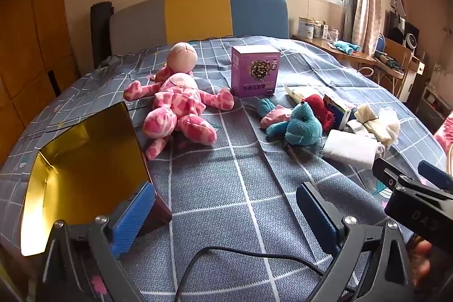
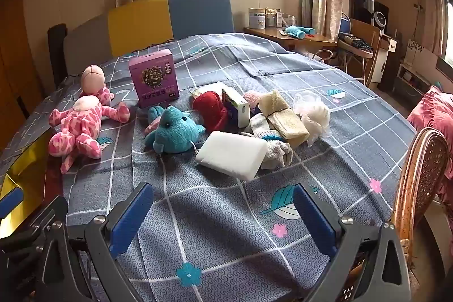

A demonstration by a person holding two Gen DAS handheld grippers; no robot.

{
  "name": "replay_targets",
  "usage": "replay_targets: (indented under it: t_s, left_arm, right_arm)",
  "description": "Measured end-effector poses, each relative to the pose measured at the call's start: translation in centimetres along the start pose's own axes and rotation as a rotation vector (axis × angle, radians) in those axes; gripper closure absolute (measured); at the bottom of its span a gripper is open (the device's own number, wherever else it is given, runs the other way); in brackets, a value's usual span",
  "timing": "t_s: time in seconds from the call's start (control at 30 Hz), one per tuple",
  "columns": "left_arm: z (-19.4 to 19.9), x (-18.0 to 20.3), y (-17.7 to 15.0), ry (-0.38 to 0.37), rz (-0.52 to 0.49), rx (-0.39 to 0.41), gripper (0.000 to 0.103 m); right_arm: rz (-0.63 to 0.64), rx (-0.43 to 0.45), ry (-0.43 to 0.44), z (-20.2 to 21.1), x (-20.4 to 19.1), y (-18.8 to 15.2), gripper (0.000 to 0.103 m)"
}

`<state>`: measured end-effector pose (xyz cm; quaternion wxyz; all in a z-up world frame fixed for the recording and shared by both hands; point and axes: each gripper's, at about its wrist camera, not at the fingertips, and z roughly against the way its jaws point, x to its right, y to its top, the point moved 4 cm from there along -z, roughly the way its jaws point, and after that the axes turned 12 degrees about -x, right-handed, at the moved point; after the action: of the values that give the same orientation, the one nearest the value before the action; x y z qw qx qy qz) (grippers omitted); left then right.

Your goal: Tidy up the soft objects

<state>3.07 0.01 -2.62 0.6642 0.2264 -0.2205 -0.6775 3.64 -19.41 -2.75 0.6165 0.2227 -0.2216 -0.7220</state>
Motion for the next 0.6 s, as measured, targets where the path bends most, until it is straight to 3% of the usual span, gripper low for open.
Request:
replay_targets:
  t_s: [0.2, 0.23, 0.6]
  left_arm:
    - [-0.7, -0.2, 0.6, -0.011, -0.019, -0.011, 0.002]
    - [0.0, 0.1, 0.2, 0.022, 0.006, 0.019, 0.002]
    - [0.7, -0.6, -0.2, 0.024, 0.012, 0.016, 0.001]
  right_arm:
    - [0.016, -0.012, -0.025, 0.0, -0.4, 0.0, 0.002]
    - [0.017, -0.014, -0.019, -0.1, -0.4, 0.0, 0.002]
    - [0.028, -0.005, 0.006, 0.0, -0.7, 0.1, 0.002]
